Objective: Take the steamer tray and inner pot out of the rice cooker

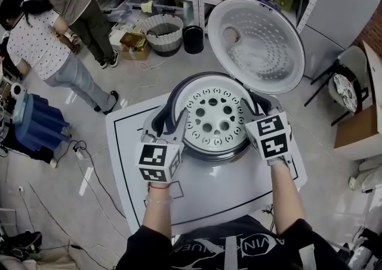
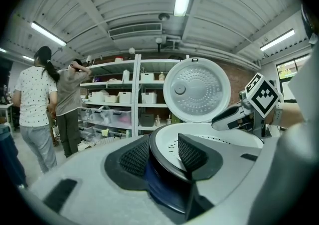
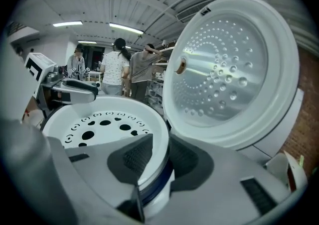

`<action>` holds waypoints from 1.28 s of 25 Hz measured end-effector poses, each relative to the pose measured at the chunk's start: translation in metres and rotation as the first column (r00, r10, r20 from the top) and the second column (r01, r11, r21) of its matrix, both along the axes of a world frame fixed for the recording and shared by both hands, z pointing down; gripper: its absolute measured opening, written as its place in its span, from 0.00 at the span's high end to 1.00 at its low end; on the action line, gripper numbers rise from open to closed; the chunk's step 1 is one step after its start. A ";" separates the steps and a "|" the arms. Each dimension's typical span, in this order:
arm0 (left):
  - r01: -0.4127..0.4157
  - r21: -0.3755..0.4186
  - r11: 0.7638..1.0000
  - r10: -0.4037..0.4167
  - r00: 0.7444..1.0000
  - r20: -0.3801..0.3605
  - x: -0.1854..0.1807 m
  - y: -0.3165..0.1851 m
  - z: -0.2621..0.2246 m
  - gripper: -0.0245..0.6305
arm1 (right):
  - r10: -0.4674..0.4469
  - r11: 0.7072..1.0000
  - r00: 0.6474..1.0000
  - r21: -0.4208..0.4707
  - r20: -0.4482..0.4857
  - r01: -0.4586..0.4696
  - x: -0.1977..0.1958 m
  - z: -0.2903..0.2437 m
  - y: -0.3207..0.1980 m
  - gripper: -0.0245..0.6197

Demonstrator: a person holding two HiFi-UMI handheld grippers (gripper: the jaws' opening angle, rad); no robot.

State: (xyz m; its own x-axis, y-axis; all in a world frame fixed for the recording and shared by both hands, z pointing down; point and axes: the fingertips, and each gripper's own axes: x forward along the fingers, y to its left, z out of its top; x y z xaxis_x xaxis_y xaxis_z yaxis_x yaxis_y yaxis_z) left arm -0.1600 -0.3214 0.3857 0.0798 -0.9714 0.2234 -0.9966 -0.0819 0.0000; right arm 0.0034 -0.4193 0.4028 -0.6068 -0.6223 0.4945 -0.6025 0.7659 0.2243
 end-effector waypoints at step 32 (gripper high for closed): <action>-0.004 0.060 0.998 0.007 0.998 -0.057 0.000 0.003 -0.026 0.83 | -0.178 0.984 0.780 0.133 0.601 0.122 0.012 -0.101 0.030 0.89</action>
State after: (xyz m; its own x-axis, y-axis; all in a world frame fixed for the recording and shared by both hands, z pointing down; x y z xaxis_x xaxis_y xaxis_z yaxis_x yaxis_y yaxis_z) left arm -0.1595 -0.3189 0.3594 0.0963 -0.9824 0.1601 -0.9947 -0.0891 0.0515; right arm 0.0150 -0.3890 0.3017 -0.8525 -0.5195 -0.0576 -0.5145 0.8535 -0.0830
